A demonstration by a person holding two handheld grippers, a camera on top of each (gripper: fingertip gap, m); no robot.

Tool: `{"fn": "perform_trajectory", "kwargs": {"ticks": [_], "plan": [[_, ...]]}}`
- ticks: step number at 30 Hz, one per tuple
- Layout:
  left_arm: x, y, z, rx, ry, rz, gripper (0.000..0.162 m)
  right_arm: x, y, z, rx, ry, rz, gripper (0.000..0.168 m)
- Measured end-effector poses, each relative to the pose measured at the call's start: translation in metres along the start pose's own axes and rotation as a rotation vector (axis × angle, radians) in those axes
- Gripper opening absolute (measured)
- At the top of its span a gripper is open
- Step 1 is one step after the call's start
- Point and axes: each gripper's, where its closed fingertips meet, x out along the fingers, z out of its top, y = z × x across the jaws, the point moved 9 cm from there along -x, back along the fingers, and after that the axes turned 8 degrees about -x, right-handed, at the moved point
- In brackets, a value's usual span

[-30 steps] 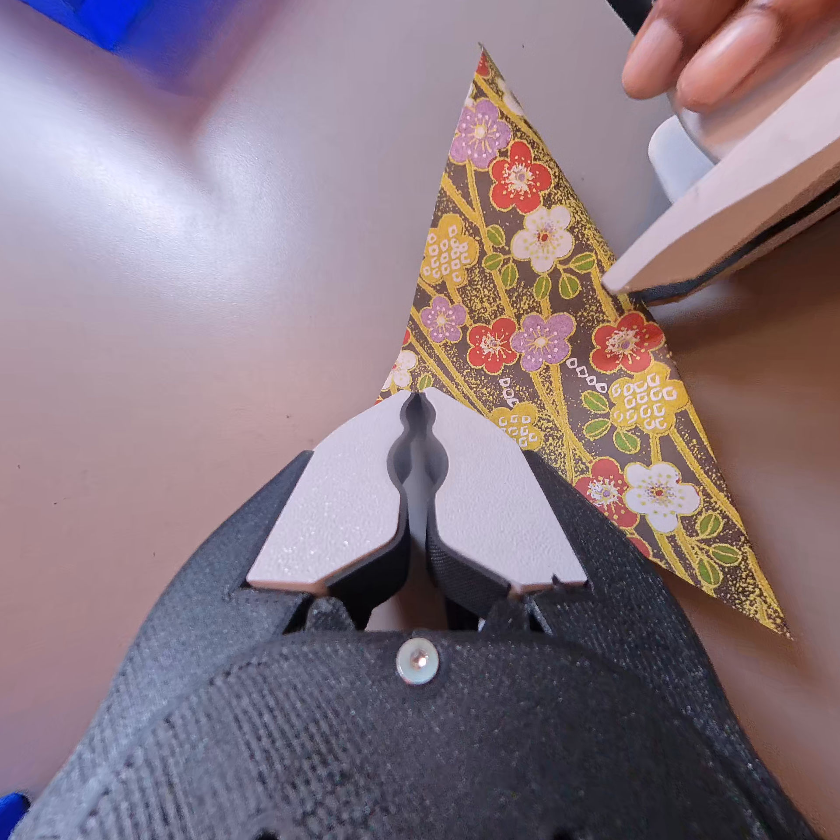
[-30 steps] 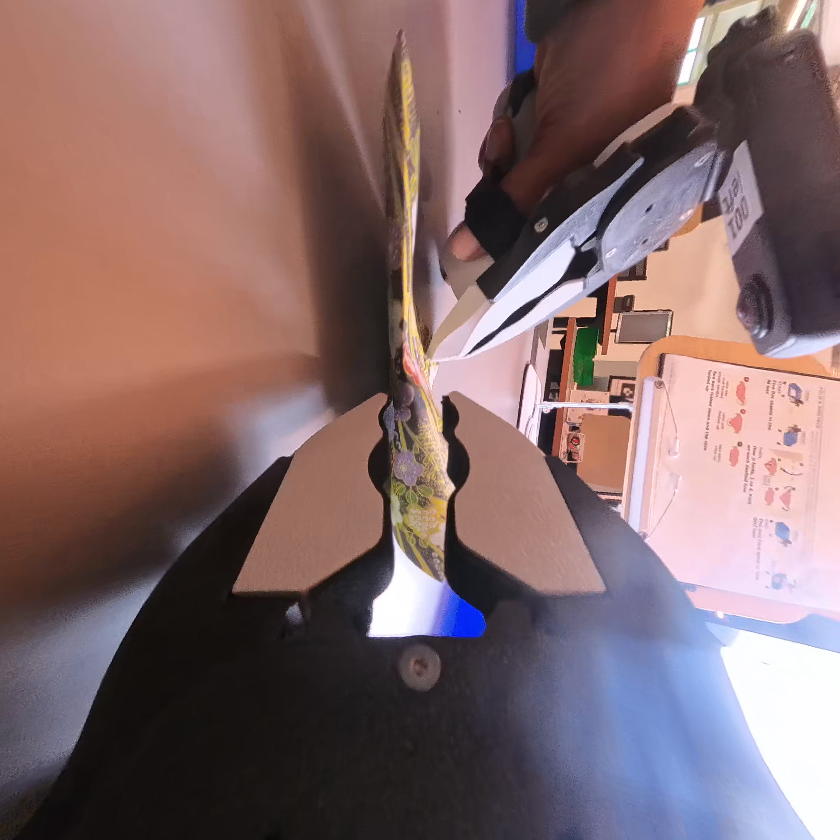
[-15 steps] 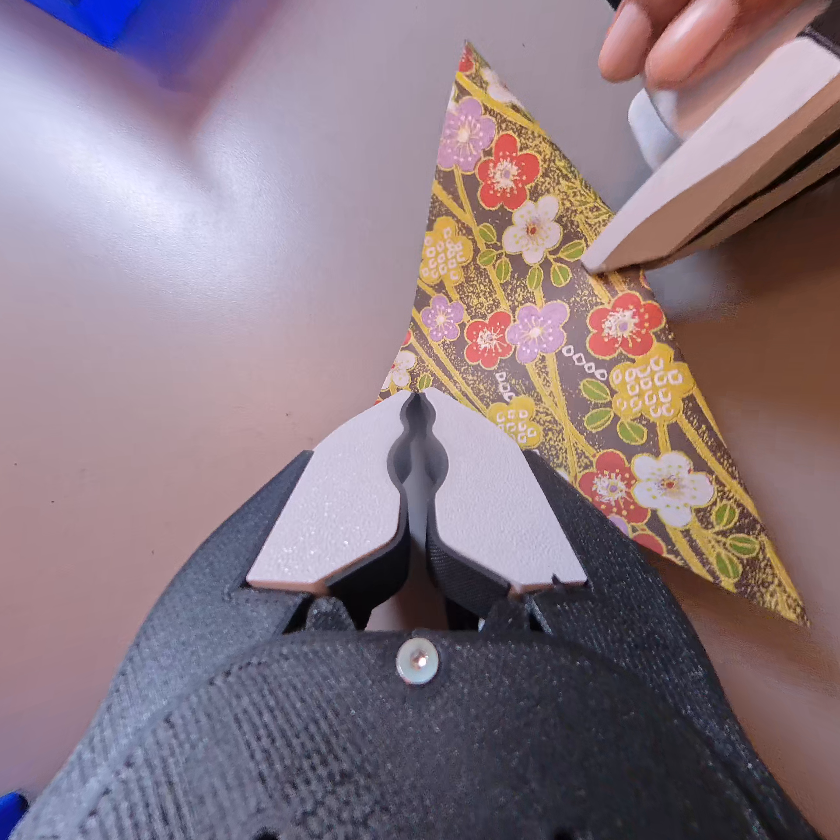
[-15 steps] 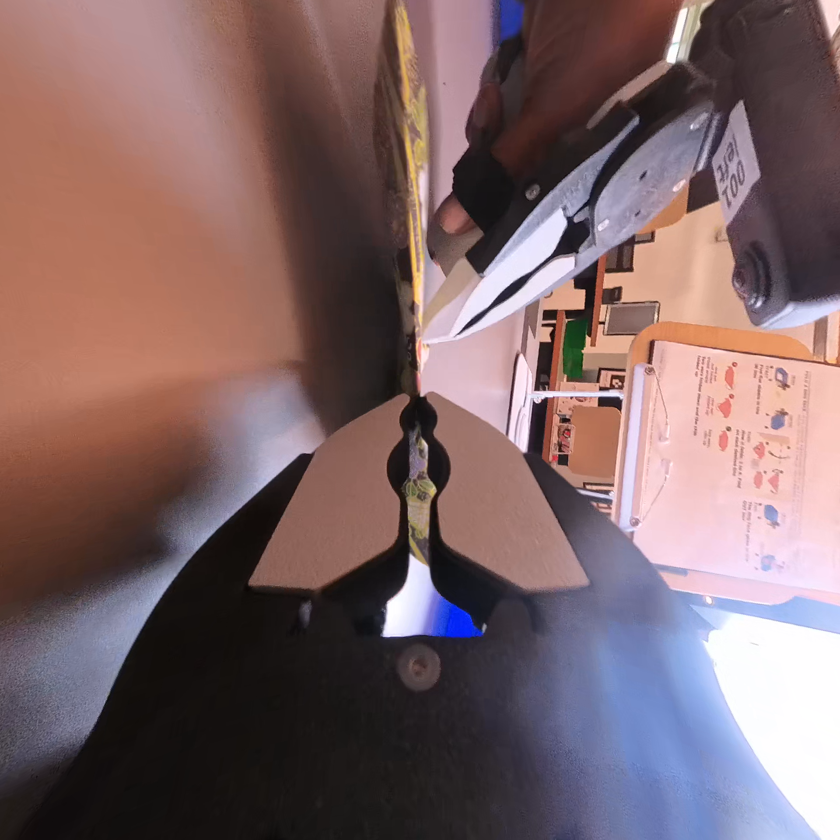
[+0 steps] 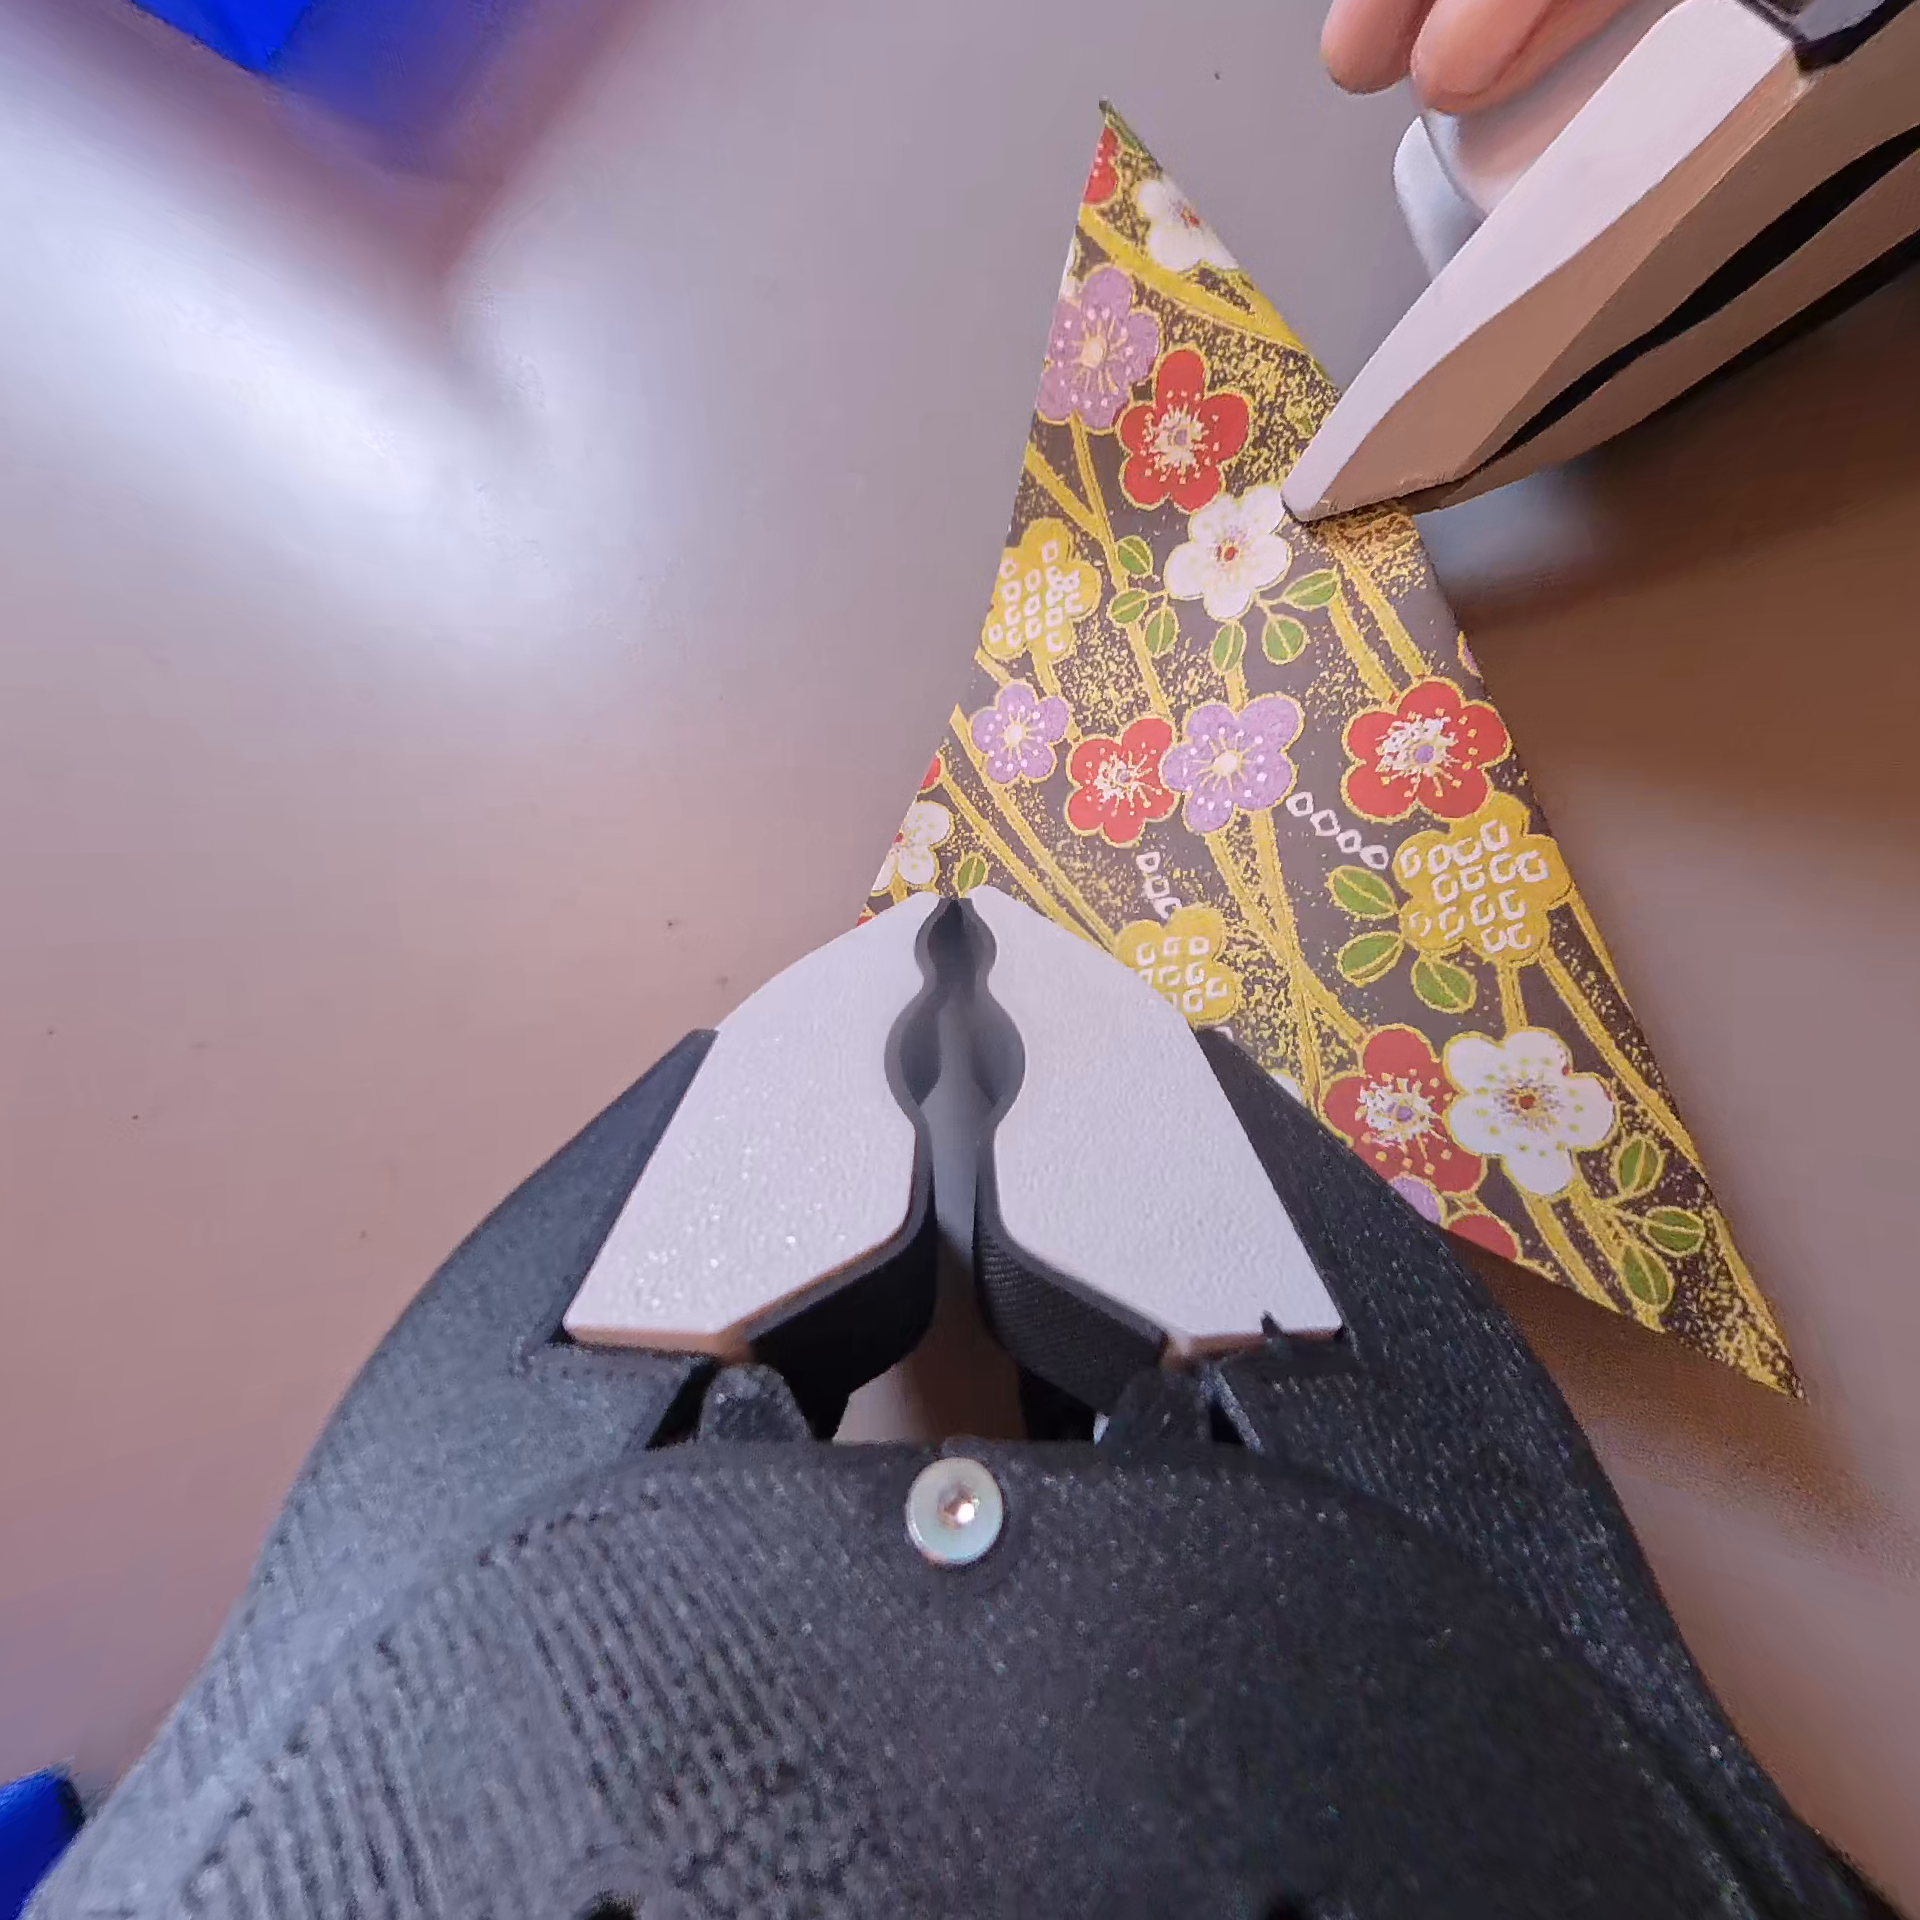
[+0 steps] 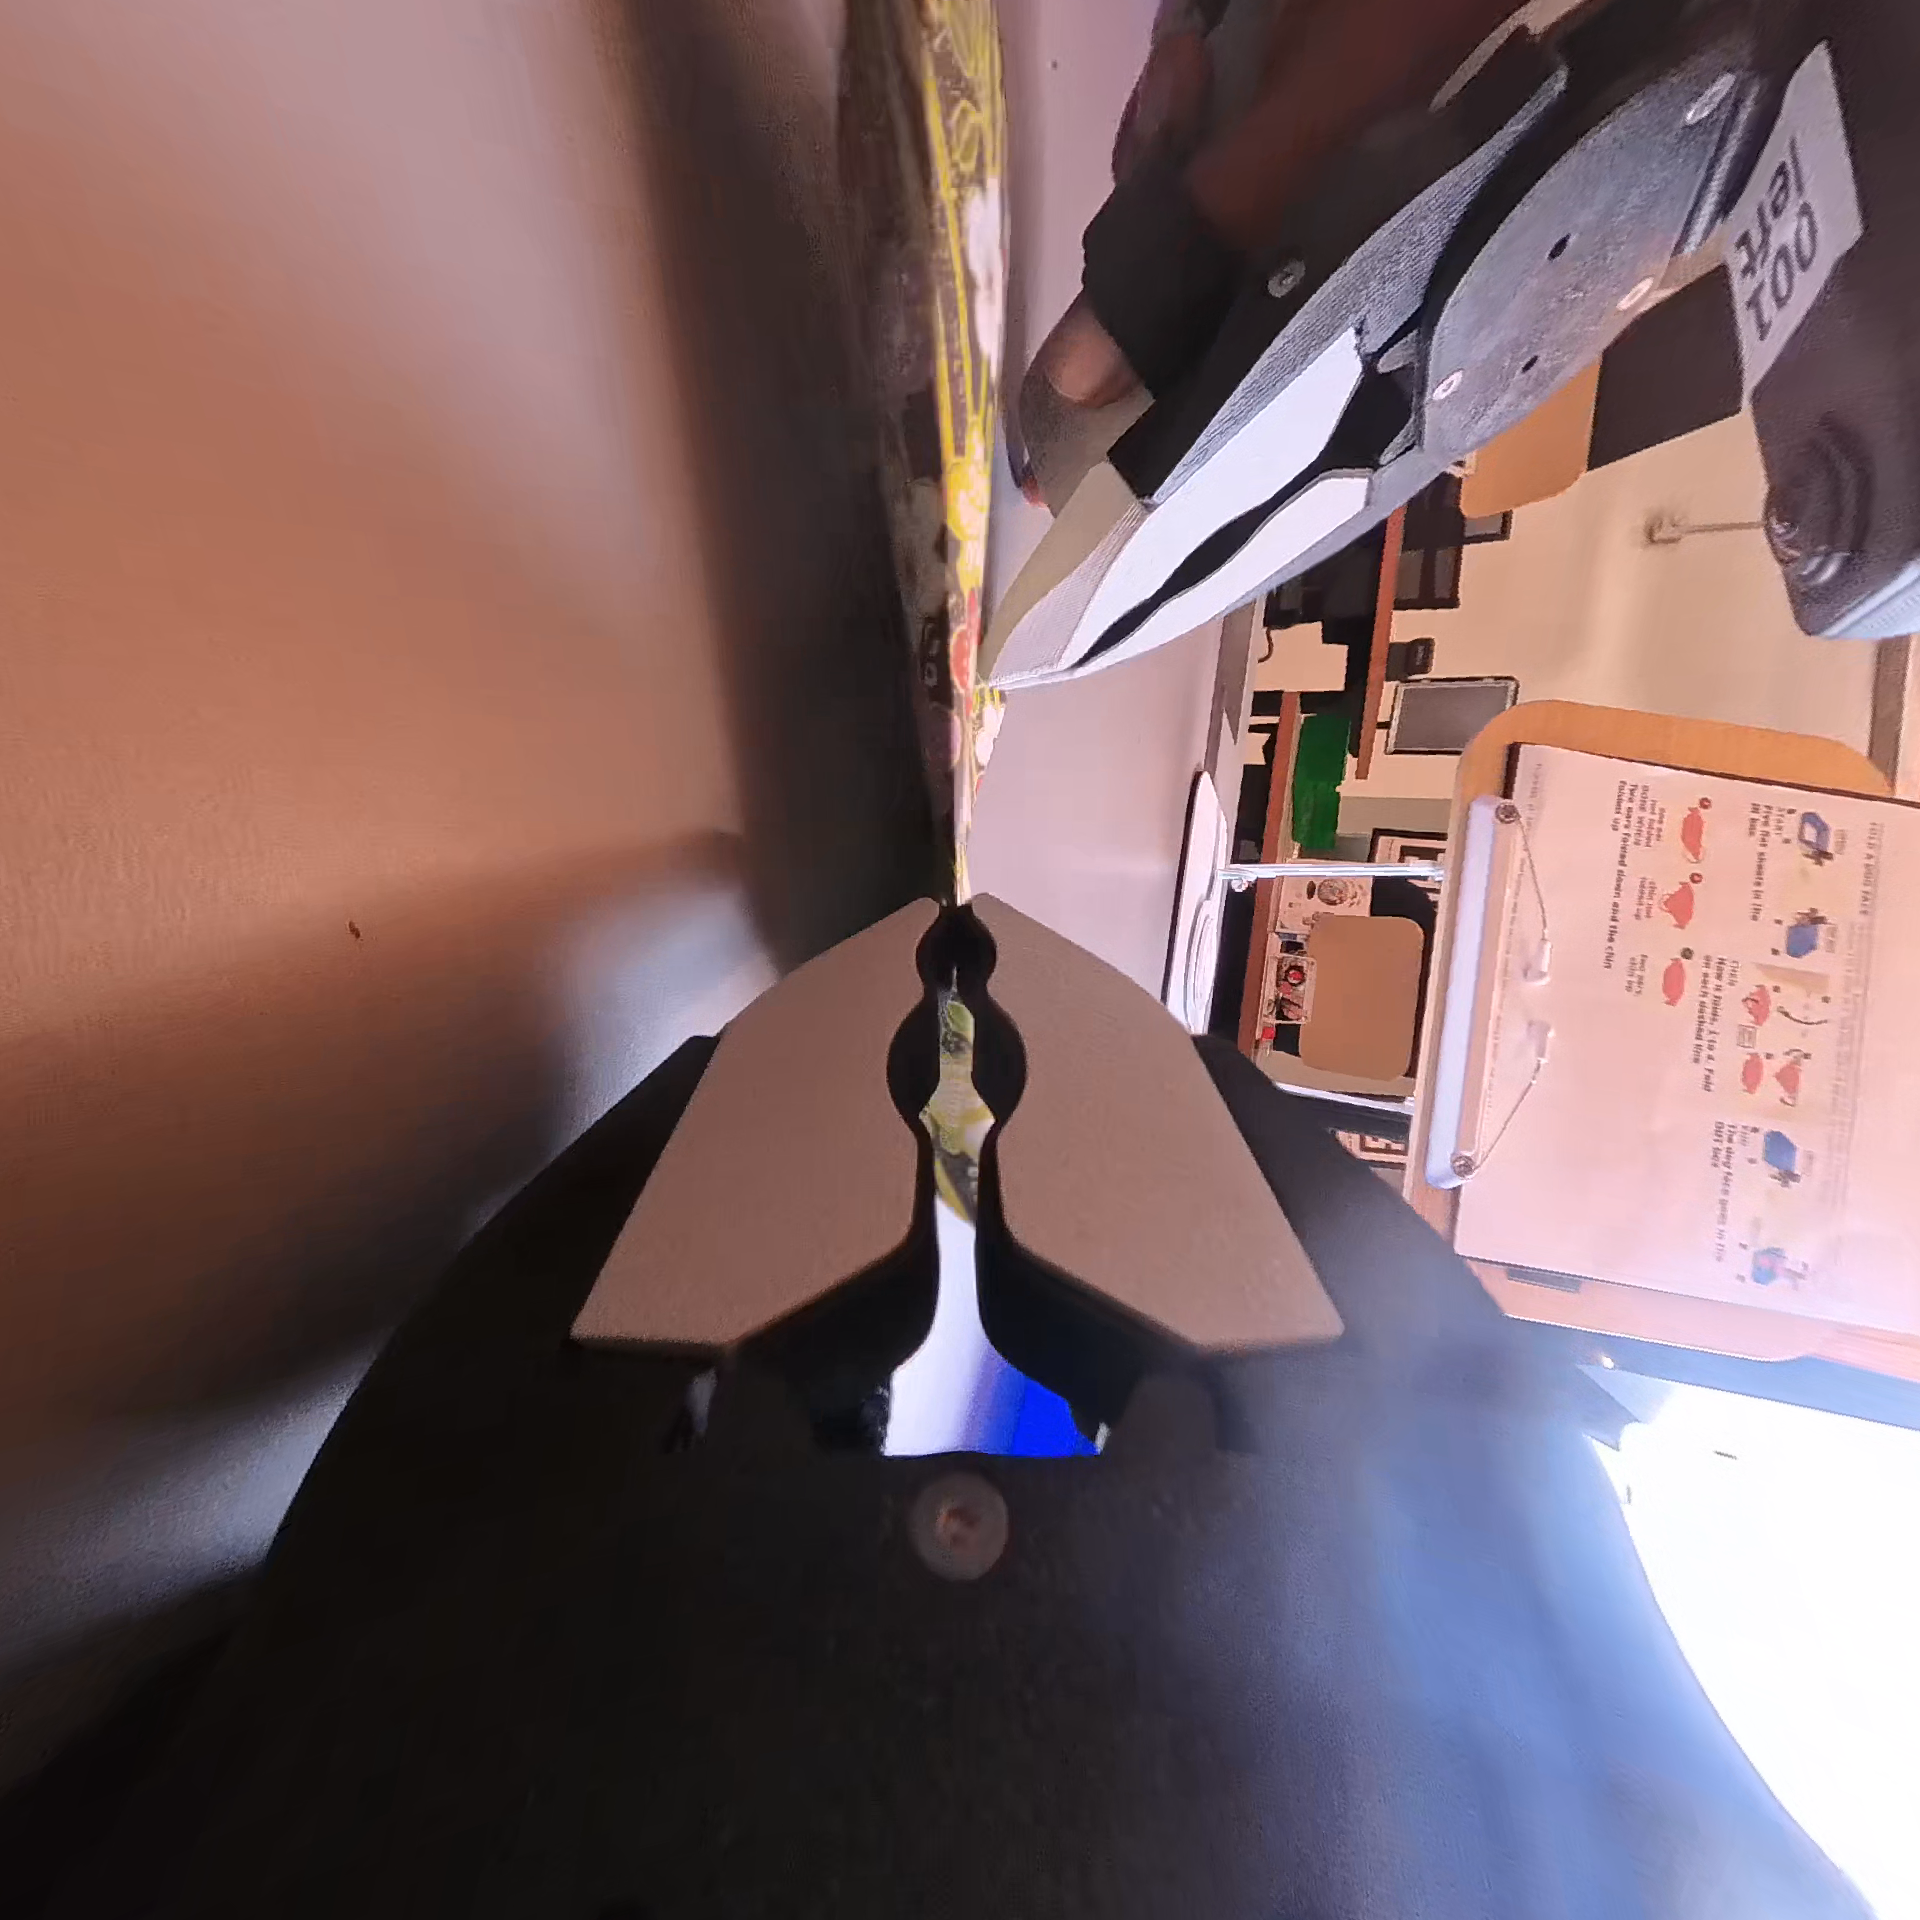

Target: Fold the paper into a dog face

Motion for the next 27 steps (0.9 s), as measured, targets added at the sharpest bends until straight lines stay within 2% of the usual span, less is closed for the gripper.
{"fn": "perform_trajectory", "kwargs": {"ticks": [22,23,25,27], "plan": [[0.002,-0.003,0.001,0.061,-0.03,-0.009,0.0,-0.002,0.008,0.001,-0.007,0.015,0.004,0.0],[0.002,-0.003,0.001,0.061,-0.031,-0.009,0.0,-0.003,0.008,0.0,-0.003,0.014,0.001,0.002],[0.003,-0.004,0.001,0.064,-0.031,-0.008,0.0,-0.004,0.006,-0.004,0.009,0.029,-0.011,0.015],[0.003,-0.004,0.001,0.07,-0.029,-0.004,0.0,-0.006,0.003,-0.012,0.014,0.044,-0.025,0.018]]}}
